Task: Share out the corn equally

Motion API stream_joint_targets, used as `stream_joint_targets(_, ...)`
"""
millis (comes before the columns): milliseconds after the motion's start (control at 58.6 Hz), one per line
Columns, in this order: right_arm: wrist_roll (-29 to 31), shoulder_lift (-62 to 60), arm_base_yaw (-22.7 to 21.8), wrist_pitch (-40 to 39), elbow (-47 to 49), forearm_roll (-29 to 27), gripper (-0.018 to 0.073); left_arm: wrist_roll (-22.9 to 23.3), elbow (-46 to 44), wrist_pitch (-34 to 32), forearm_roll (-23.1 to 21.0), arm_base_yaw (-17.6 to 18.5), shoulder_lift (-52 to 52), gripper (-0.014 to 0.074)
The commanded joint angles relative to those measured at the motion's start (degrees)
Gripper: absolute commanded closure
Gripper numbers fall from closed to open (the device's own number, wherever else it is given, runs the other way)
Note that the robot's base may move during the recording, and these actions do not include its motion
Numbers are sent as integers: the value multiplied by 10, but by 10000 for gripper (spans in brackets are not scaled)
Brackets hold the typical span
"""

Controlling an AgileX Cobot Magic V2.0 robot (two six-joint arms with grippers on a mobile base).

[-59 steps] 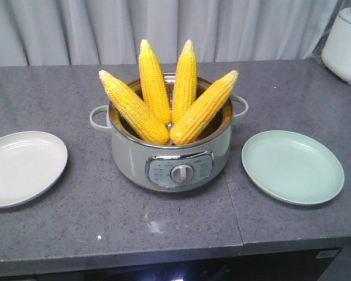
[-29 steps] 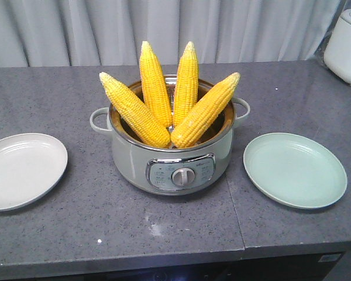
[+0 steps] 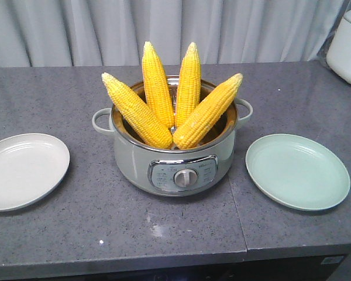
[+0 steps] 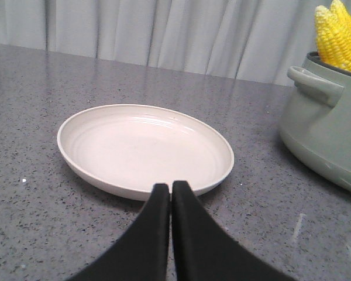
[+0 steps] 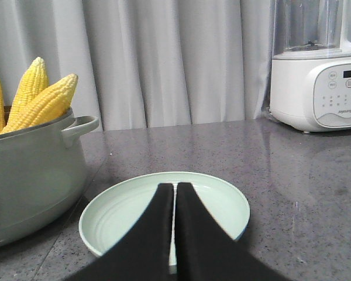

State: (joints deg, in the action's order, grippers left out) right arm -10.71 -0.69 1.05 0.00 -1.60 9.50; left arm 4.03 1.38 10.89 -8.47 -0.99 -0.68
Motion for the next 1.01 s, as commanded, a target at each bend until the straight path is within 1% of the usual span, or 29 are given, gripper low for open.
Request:
stream_joint_targets(0, 1, -3, -4, -43, -10, 7, 564, 4, -13, -41, -1, 0, -8, 603)
stream_joint_targets(990, 1, -3, -4, -43, -10, 7, 564, 4, -13, -41, -1, 0, -8, 603)
